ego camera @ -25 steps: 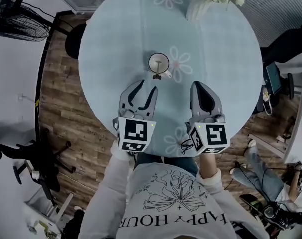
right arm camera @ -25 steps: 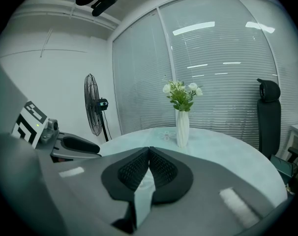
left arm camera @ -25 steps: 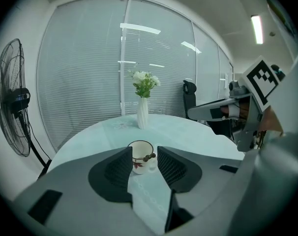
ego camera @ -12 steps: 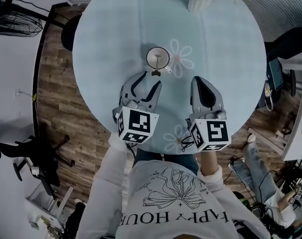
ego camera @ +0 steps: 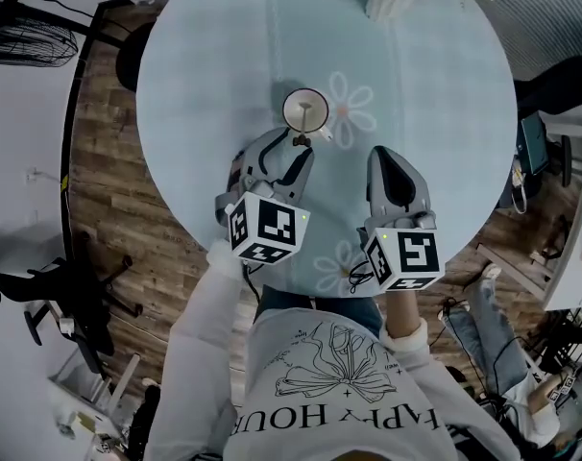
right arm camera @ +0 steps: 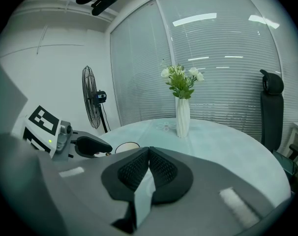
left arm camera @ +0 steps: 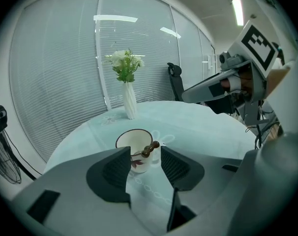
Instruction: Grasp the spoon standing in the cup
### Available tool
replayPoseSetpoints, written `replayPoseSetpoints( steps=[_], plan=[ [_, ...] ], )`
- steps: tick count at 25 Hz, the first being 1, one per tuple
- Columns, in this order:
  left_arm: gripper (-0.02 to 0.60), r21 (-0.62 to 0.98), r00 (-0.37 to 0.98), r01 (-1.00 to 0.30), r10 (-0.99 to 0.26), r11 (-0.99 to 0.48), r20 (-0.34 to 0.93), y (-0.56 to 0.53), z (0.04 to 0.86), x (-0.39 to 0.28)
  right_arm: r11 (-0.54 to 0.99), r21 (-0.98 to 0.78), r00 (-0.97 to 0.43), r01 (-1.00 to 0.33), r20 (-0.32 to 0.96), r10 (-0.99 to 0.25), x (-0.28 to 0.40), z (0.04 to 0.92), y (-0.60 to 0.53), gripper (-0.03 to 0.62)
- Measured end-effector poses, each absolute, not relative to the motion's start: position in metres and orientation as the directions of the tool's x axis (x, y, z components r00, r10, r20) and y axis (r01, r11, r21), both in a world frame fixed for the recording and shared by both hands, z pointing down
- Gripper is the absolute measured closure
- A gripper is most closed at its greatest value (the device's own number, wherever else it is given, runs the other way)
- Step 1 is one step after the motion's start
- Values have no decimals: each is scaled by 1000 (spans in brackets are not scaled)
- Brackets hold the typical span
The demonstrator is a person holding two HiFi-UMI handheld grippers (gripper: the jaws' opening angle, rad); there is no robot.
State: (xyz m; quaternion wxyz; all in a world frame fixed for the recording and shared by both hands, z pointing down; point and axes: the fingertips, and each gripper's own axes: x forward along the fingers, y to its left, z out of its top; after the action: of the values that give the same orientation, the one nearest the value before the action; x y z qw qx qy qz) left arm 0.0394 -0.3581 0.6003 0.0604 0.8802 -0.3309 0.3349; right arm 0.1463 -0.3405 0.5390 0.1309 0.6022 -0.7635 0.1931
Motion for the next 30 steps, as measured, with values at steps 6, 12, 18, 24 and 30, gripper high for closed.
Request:
replayPoseSetpoints(
  steps=[6,12,18,24,30],
  plan=[
    [390,-143,565,-575,-517,-806,642,-359,606,47,197,-138,-238,-971,438,-867,148,542,-341,583],
    [520,-177,563,-564,-533,-806,632,-362,603,49,189,-136,-231,-972,445,-865,149,544,-338,583],
    [528,-144,562,-620,-565,-771,604,-370,598,45,177,-135,-219,-975,445,-868,151,543,-339,583],
    [529,-58,585,-686,-597,-725,549,-375,581,42,182,-135,-223,-974,434,-873,148,538,-339,583],
    [529,-70,586,-695,-620,-715,521,-375,558,37,186,-134,-225,-973,412,-883,145,525,-336,583]
  ],
)
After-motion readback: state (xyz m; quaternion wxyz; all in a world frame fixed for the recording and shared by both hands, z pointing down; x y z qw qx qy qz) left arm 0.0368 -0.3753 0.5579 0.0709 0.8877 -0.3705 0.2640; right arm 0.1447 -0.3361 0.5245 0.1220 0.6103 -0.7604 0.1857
